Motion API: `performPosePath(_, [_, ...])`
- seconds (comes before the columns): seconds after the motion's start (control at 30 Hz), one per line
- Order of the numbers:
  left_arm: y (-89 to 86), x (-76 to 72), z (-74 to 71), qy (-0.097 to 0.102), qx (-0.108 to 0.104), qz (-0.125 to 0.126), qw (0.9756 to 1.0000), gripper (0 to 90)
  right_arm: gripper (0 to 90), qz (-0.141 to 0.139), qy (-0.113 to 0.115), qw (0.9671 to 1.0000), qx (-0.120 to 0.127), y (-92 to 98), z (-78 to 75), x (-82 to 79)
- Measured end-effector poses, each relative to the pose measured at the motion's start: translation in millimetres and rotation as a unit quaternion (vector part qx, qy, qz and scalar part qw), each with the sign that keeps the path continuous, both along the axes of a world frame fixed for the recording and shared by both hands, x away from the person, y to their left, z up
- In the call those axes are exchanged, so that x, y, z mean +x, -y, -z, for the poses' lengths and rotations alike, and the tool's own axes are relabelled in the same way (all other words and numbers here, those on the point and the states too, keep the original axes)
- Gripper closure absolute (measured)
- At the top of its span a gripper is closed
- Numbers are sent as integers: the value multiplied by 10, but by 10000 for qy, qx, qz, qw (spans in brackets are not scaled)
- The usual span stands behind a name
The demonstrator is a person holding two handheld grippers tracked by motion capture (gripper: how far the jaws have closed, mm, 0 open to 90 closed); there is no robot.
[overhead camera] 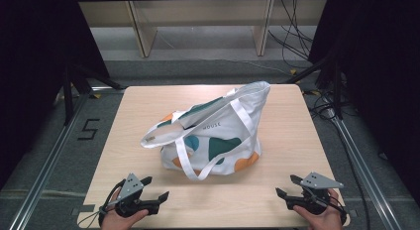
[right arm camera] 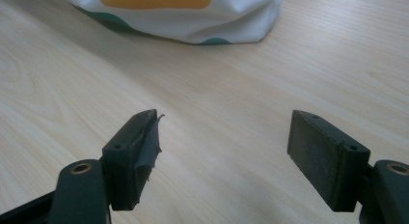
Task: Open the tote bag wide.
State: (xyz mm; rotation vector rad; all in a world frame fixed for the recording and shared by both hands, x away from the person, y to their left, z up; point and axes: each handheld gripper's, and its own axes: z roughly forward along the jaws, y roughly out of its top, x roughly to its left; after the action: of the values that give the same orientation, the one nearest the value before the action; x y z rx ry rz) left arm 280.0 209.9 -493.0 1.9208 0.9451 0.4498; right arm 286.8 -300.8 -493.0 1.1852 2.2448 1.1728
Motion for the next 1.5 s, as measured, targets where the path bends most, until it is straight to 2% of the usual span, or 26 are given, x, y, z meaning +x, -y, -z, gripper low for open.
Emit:
performPosePath(0.03, [-1,1,1,-2,-3,-12,10000,194,278,-88,89,9999,-56,20,0,22])
performPosePath(0.07, [4,4,7,12,-56,-13,10000,195,278,-86,85,9999,-54,21,0,22])
performPosePath(0.23, [0,4,2,29,-45,-6,10000,195,277,-101,97,9999,-52,21,0,23])
performPosePath(0.33, [5,-5,3,-10,-63,-34,10000,195,277,20,-43,10000,27,-8,-1,-8])
performPosePath(0.4, [3,-2,0,1,-63,-29,10000,196,277,7,-33,10000,38,-10,-4,-3])
performPosePath(0.5, [11,-13,-10,-39,-130,-101,9999,196,276,-103,175,9998,-34,16,-13,26])
performPosePath(0.53, [2,-1,-14,-12,-111,-67,9999,196,272,-116,132,9998,50,7,-10,33])
performPosePath(0.57, [-9,2,-25,-18,-110,-45,9999,196,257,-17,25,9999,133,-7,-19,29])
performPosePath(0.6, [-2,1,-34,-2,-204,-98,9997,196,258,-33,16,9999,167,-12,-31,42])
performPosePath(0.63, [-23,10,-57,50,-99,-63,9999,199,258,-66,18,9999,158,-13,-59,50])
performPosePath(0.67, [-29,13,-66,27,-192,-127,9997,199,258,-84,72,9998,182,-18,-91,63])
performPosePath(0.7, [-55,18,-94,48,-122,-180,9998,200,263,-121,173,9996,192,-12,-134,86])
performPosePath(0.73, [-84,43,-113,98,-149,-180,9997,200,272,-49,195,9996,220,-21,-183,92])
performPosePath(0.77, [-100,46,-139,-6,-270,-317,9991,201,285,-132,282,9993,212,-9,-241,114])
performPosePath(0.8, [-123,65,-172,12,-354,-337,9988,209,302,-131,305,9990,283,-12,-301,127])
performPosePath(0.9, [-177,110,-291,155,-413,-394,9982,222,352,-322,533,9975,343,-20,-494,212])
performPosePath(0.93, [-202,124,-338,188,-376,-365,9985,225,364,-348,486,9977,332,-40,-573,222])
performPosePath(1.0, [-227,143,-420,91,-598,-404,9974,225,381,-473,709,9958,324,-88,-723,272])
performPosePath(1.03, [-252,165,-466,214,-462,-334,9981,225,382,-505,676,9958,350,-118,-810,281])
performPosePath(1.1, [-285,183,-557,195,-469,-356,9981,224,386,-668,982,9924,331,-157,-974,351])
performPosePath(1.17, [-316,210,-656,194,-585,-397,9973,222,386,-727,1022,9909,480,-212,-1131,399])
performPosePath(1.27, [-368,297,-832,344,-403,-332,9980,218,390,-910,1104,9874,672,-288,-1346,499])
performPosePath(1.3, [-372,323,-885,335,-428,-372,9978,216,390,-948,1112,9869,681,-318,-1414,529])
performPosePath(1.33, [-386,361,-945,391,-344,-353,9980,215,390,-1030,1081,9863,695,-350,-1478,556])
performPosePath(1.37, [-396,401,-994,405,-330,-354,9980,214,391,-1035,1145,9855,699,-390,-1536,589])
performPosePath(1.5, [-411,554,-1183,308,-317,-318,9985,212,392,-1228,1257,9831,506,-531,-1776,703])
